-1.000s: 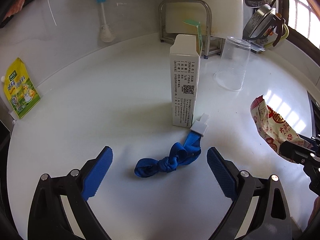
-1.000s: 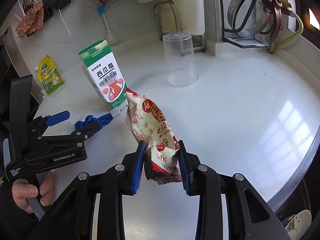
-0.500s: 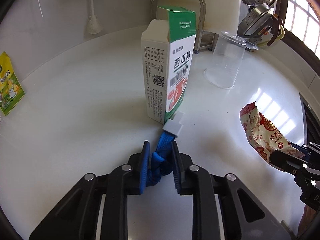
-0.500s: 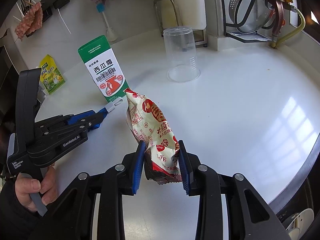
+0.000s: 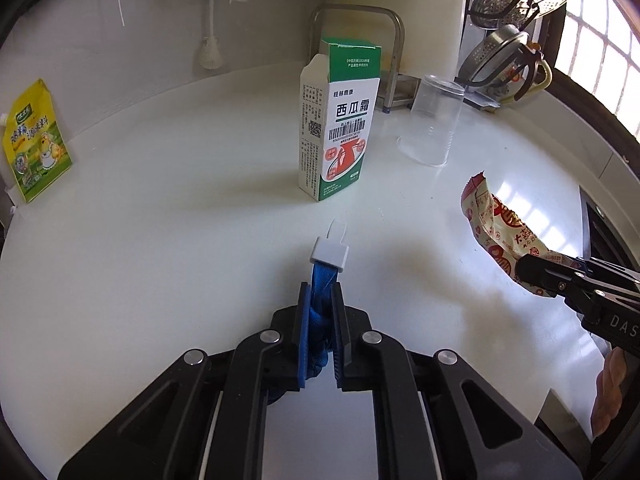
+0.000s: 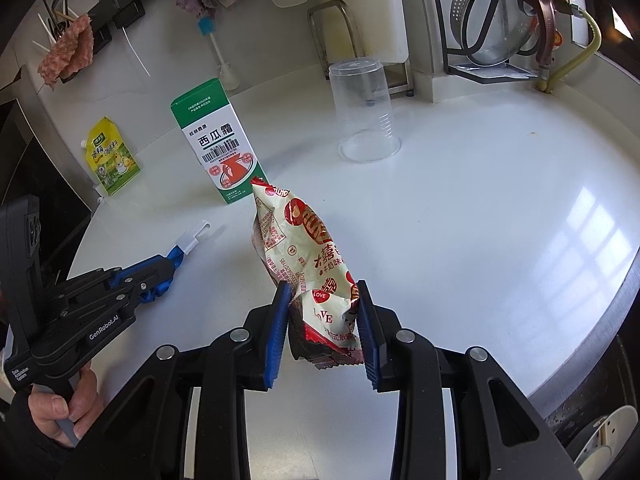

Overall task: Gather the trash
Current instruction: 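Carry the blue gloves and snack bag over the gray basket bin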

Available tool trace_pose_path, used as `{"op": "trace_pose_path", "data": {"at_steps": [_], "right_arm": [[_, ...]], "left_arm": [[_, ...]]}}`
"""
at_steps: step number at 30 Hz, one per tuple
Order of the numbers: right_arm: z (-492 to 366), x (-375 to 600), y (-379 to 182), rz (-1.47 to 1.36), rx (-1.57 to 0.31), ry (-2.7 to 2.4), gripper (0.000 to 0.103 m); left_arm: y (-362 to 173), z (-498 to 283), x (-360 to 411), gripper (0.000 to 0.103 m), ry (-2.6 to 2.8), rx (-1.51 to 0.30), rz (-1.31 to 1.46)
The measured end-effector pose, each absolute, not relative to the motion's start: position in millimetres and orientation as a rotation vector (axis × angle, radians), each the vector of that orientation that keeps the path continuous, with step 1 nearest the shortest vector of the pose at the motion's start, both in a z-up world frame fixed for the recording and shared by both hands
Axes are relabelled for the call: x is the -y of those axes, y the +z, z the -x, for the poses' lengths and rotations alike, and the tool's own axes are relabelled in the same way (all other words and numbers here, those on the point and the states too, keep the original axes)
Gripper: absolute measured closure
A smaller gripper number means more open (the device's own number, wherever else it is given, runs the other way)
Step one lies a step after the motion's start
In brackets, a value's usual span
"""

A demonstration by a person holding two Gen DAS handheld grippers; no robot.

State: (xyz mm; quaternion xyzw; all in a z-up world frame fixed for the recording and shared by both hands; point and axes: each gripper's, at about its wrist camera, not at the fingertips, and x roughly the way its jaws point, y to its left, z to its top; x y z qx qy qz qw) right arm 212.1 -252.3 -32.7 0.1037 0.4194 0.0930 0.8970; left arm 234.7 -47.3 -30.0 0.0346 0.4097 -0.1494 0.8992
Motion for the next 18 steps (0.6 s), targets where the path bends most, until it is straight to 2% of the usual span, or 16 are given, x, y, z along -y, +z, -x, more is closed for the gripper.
{"op": "trace_pose_path", "data": {"at_steps": [18], "right_arm": [[-55, 238, -31, -0.228, -0.828, 0.087, 0.071]], "left_arm": [[-11, -81, 37, 0.093, -0.294, -0.76, -0.102]]}}
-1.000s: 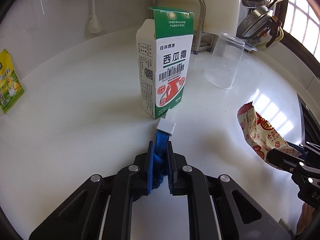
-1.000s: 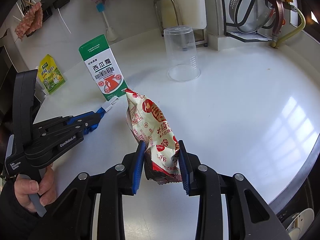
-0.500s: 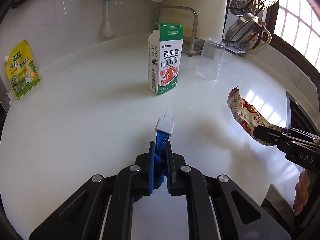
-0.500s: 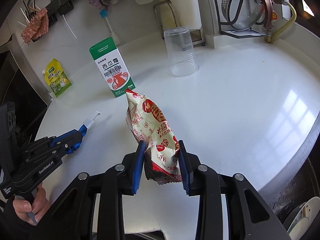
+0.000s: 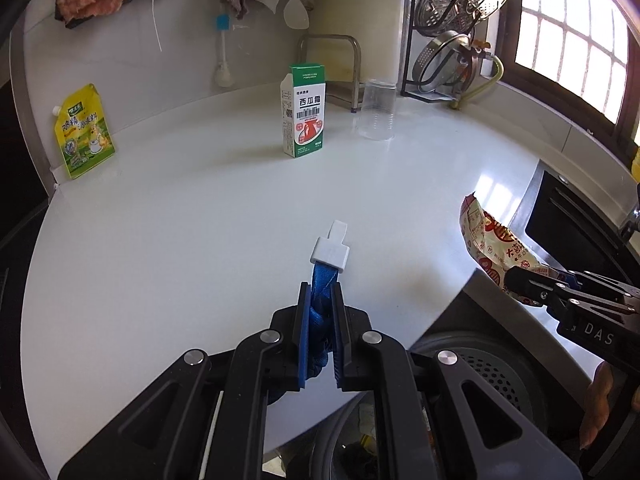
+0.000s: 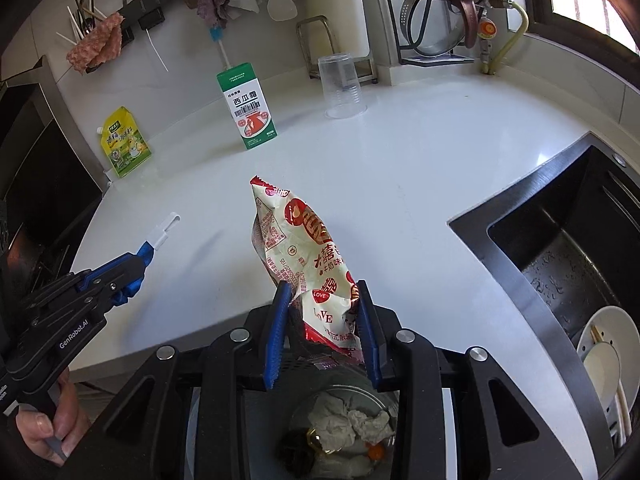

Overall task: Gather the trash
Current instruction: 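Carry the blue gloves and snack bag over the gray basket bin, then open both tools to drop the gloves and snack bag into the bin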

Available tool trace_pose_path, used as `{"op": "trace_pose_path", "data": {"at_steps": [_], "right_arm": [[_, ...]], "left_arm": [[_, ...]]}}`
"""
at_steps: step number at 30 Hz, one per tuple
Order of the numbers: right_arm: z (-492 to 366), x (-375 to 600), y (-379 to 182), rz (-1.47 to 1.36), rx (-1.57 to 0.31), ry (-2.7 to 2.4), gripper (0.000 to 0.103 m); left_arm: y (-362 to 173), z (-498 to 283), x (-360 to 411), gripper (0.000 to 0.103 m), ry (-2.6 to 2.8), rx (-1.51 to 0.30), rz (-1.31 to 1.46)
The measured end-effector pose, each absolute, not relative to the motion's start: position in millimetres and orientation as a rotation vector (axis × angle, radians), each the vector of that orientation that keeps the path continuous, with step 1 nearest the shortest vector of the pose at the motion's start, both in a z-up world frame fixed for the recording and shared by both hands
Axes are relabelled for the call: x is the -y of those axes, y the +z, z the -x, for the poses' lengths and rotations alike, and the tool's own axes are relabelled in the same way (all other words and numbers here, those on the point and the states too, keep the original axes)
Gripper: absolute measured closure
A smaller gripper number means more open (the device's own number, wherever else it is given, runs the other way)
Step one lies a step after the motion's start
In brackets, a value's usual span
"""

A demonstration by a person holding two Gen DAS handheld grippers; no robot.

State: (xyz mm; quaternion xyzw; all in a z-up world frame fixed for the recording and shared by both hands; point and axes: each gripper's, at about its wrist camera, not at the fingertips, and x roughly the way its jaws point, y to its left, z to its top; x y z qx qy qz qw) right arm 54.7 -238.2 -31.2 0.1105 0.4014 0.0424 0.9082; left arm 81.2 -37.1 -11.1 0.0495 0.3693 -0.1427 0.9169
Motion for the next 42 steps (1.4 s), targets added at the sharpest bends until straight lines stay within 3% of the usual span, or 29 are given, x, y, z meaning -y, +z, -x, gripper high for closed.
{"op": "trace_pose_path", "data": {"at_steps": [19, 42], "right_arm": [[85, 224, -61, -0.242, -0.811, -0.07, 0.071], [114, 219, -94, -0.222, -0.844, -0.065, 0.071]], "left_arm": [[-34, 42, 50, 0.093, -0.352, -0.772, -0.154], [-84, 56, 52, 0.093, -0.318, -0.907, -0.138]]}}
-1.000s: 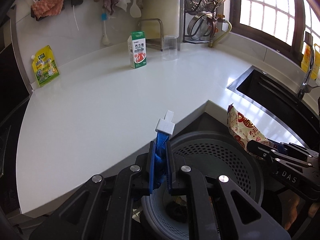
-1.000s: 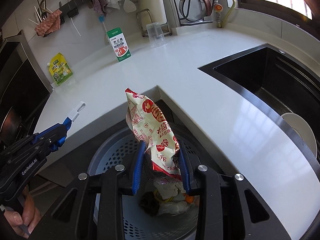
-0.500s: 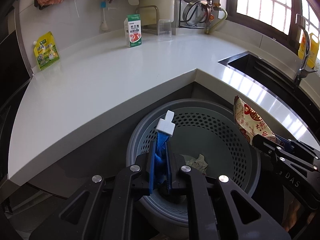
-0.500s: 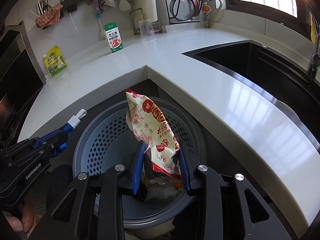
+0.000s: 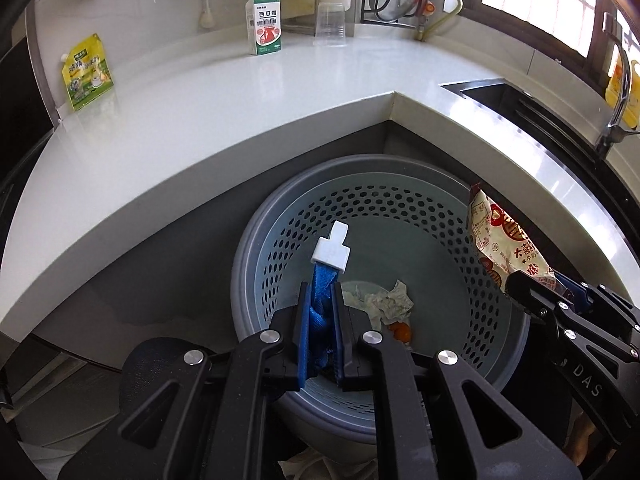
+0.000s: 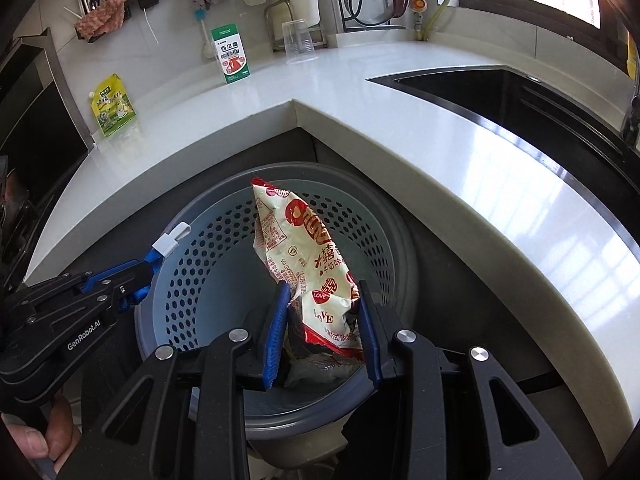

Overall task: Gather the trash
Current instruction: 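Open both tools to drop the gloves and snack bag into the bin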

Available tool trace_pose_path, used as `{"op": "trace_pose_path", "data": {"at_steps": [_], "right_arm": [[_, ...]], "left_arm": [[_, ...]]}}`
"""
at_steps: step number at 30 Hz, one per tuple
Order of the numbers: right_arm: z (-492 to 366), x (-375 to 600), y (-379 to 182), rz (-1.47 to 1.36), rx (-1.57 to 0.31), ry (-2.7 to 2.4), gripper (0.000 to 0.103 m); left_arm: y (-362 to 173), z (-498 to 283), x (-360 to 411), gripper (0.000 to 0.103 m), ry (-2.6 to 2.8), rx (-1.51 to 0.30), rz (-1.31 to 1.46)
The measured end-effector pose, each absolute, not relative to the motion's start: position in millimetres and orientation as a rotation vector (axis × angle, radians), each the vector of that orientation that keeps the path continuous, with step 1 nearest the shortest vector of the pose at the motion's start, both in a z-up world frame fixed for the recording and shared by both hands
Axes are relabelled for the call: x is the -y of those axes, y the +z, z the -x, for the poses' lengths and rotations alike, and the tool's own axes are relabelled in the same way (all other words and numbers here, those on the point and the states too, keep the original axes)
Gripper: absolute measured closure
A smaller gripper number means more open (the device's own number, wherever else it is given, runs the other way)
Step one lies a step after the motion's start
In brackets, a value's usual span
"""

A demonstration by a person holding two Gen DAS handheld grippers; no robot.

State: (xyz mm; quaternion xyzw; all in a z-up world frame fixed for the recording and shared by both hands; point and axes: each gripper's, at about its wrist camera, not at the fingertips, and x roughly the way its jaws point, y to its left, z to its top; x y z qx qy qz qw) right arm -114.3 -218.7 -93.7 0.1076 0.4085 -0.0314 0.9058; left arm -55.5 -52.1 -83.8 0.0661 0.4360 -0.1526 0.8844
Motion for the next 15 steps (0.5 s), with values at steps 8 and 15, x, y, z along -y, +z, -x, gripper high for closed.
{"op": "trace_pose_path", "data": {"at_steps": [8, 15], "right_arm": [[109.3, 214.6, -98.5, -0.21, -0.861, -0.067, 0.07], [107.6, 213.5, -98.8, -0.197, -0.857, -0.071, 0.07]], "left_arm": [[-88.3, 51.8, 53.6, 0.092, -0.316, -0.924, -0.142], [-92.0, 48.7, 53.8, 0.09, -0.318, -0.938, -0.138]]}}
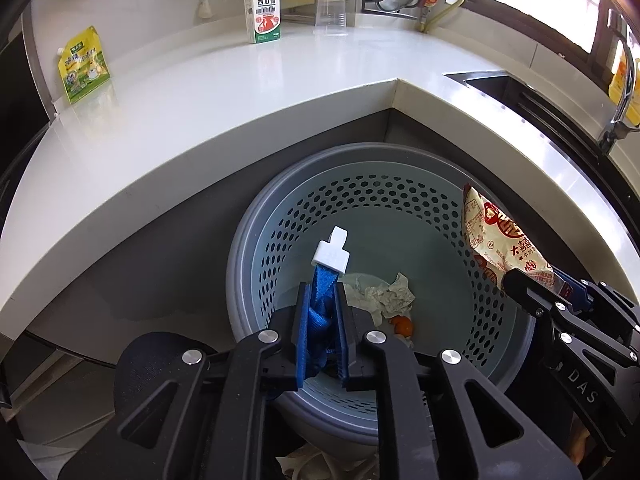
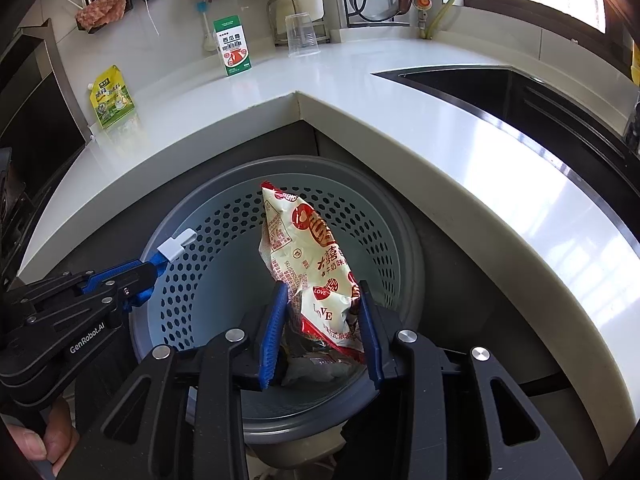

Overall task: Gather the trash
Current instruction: 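Open both tools to drop the gloves and snack bag into the bin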

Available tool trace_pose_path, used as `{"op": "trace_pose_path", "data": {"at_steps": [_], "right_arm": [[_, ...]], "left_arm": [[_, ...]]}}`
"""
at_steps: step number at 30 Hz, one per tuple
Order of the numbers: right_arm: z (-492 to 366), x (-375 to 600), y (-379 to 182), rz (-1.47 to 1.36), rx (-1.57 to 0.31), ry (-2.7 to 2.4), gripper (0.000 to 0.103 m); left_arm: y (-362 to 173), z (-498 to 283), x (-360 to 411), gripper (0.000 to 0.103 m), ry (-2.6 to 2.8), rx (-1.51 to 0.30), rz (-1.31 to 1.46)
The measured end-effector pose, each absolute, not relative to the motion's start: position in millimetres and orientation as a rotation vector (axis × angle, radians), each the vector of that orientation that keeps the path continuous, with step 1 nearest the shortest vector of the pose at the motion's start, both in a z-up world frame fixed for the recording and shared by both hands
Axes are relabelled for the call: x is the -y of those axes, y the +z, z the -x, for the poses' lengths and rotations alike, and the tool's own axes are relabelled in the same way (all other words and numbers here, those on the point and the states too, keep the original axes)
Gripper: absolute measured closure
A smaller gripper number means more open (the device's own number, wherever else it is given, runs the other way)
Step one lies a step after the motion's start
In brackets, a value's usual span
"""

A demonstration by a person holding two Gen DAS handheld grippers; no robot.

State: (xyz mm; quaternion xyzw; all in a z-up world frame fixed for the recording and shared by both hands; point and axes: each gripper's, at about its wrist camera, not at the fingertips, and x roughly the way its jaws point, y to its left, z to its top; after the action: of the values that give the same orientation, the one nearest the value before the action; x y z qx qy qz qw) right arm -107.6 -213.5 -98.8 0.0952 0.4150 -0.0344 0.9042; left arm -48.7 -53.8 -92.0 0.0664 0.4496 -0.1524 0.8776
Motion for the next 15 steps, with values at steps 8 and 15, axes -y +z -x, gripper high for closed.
{"op": "trace_pose_path", "data": {"at_steps": [8, 15], "right_arm": [[106.9, 211.5, -99.1, -0.178, -0.857, -0.075, 0.07], [110.6, 212.6, -97.6, -0.18, -0.843, -0.08, 0.058]], "left_arm": [[-93.0, 48.5, 53.0, 0.089, -0.315, -0.941, -0.14], [-94.5, 48.3, 51.6, 0.076, -0.305, -0.945, -0.138]]}}
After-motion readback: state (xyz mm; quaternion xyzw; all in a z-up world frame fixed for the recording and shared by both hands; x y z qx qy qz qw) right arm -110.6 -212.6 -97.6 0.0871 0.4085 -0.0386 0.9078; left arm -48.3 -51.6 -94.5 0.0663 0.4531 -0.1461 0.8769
